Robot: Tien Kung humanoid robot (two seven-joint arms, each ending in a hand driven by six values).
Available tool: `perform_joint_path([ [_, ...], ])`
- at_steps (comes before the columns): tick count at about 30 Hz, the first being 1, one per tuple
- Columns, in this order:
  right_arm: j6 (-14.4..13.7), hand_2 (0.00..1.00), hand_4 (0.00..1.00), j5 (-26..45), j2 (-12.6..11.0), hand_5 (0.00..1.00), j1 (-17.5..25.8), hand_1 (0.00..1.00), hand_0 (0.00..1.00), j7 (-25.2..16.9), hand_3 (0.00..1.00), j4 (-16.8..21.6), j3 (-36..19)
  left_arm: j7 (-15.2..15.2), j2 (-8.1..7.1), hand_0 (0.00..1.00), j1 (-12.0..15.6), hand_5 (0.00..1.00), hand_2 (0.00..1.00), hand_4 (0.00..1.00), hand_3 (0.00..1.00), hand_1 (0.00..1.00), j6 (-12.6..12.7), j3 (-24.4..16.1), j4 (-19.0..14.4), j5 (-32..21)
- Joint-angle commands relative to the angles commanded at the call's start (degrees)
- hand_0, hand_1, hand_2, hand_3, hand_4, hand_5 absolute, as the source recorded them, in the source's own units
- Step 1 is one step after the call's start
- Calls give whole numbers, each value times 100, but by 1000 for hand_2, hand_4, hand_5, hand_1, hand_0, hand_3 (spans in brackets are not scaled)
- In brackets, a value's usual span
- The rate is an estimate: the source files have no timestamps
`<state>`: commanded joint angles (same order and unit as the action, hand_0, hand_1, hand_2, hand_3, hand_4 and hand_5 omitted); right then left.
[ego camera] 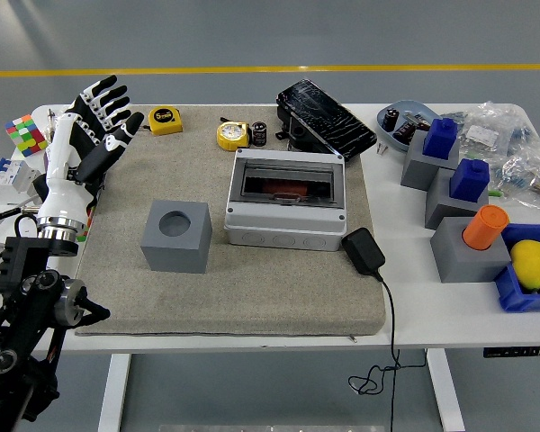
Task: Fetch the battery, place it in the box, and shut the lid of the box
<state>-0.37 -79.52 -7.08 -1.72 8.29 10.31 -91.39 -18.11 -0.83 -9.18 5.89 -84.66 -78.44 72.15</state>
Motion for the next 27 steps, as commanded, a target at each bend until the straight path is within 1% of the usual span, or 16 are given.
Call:
perform_joint_path([
  [3,5,642,987,-6,0,435,-9,624,632,1,557,0,3,-14,-28,695,84,427,774,998,795,756,-13,-125,-35,-1],
  [10,5,643,986,23,4,435,-67,624,632,-7,557,0,17,-25,-72,691,190,427,771,998,799,751,40,-453,-61,225],
  [13,11,643,986,-7,13,435,-177,624,632,15,557,0,4,-11,-121,691,160,427,771,998,799,751,34,-540,-43,234],
  [17,19,643,987,23,-17,438,-198,624,632,14,558,0,84,21,-171,690,175,420,769,998,803,749,20,-527,-24,323],
  [22,9,643,987,-26,-47,437,-90,624,633,8,558,0,24,51,-100,689,279,413,770,998,799,751,11,-521,-68,362],
  [27,16,643,987,-31,-13,438,-57,624,633,-3,558,0,18,80,-106,688,302,419,770,998,800,749,-6,-486,-92,405],
])
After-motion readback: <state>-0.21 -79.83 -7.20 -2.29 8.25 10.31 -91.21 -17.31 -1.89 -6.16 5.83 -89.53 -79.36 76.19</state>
